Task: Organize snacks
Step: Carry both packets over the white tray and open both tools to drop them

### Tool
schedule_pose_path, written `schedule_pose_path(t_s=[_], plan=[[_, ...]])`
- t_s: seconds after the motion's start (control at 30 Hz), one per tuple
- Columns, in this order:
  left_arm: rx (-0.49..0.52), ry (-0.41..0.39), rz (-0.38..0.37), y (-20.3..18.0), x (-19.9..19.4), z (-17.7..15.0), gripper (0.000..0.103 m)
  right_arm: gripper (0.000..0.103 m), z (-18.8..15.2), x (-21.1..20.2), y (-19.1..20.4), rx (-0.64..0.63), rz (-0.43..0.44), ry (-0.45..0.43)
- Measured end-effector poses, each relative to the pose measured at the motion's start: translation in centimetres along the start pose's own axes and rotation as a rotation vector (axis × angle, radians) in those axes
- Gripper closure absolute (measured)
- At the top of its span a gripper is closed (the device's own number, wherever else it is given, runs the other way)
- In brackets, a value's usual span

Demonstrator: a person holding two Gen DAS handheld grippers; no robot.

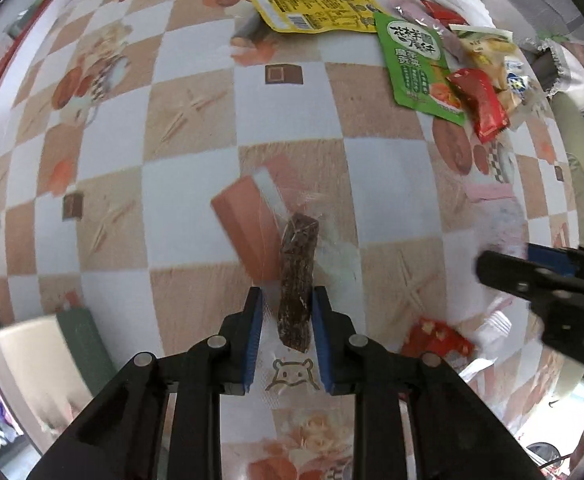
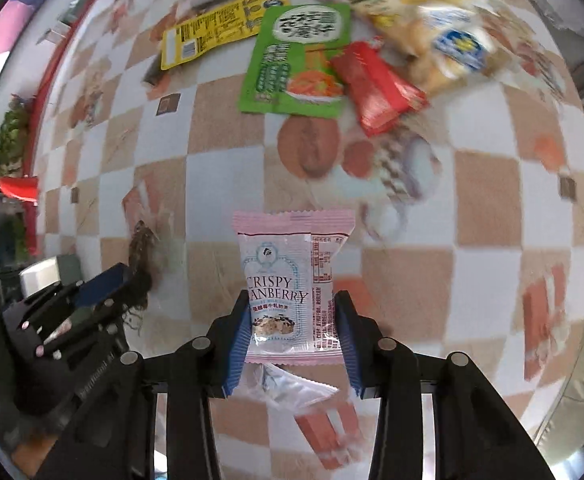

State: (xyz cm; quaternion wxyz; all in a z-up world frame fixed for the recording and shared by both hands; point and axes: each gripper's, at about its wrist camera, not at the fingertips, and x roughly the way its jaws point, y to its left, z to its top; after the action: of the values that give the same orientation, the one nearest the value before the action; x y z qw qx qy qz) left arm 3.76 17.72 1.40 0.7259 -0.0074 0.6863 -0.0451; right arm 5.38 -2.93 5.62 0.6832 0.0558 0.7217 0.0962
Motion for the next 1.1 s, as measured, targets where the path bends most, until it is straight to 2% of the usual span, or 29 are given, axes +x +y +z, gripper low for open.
schedule_pose_path(t_s=[0.2, 0.33, 0.4, 0.5, 0.53, 0.8, 0.97, 1.1], plan=[[-0.027, -0.048, 0.011, 1.1, -3.6, -3.9, 0.077, 0.061, -4.4, -2.2, -4.4, 0.069, 0.081, -0.007], [-0.075, -0.077, -0.006, 1.5, -6.5, -6.6, 0.076, 0.061, -7.0, -2.6, -5.8, 0.077, 0.105, 0.008], [-0.091, -0.088, -0.002, -0.2, -7.7, -7.8, 0.076, 0.061, -8.6, -2.5, -6.1, 0.072, 0.125, 0.021], [-0.129, -0.105, 0.006, -1.0, -10.3, -11.5, 0.076, 0.061, -10.0, -2.0, -5.5, 0.049, 0.152, 0.047], [-0.139, -0.109, 0.011, -1.7, -10.5, -11.5, 0.076, 0.061, -10.6, -1.9, -5.3, 0.031, 0.158, 0.053], [-0.284, -0.13, 0.034, 0.7, -13.7, -18.5, 0.076, 0.061, -13.6, -1.8, -3.6, -0.042, 0.175, 0.078], [-0.329, -0.159, 0.048, 3.9, -14.7, -19.9, 0.076, 0.061, -13.2, -1.3, -1.1, -0.036, 0.183, 0.072], [-0.303, -0.175, 0.073, 6.8, -15.0, -20.6, 0.076, 0.061, -12.8, -0.2, 3.1, -0.039, 0.2, 0.066]])
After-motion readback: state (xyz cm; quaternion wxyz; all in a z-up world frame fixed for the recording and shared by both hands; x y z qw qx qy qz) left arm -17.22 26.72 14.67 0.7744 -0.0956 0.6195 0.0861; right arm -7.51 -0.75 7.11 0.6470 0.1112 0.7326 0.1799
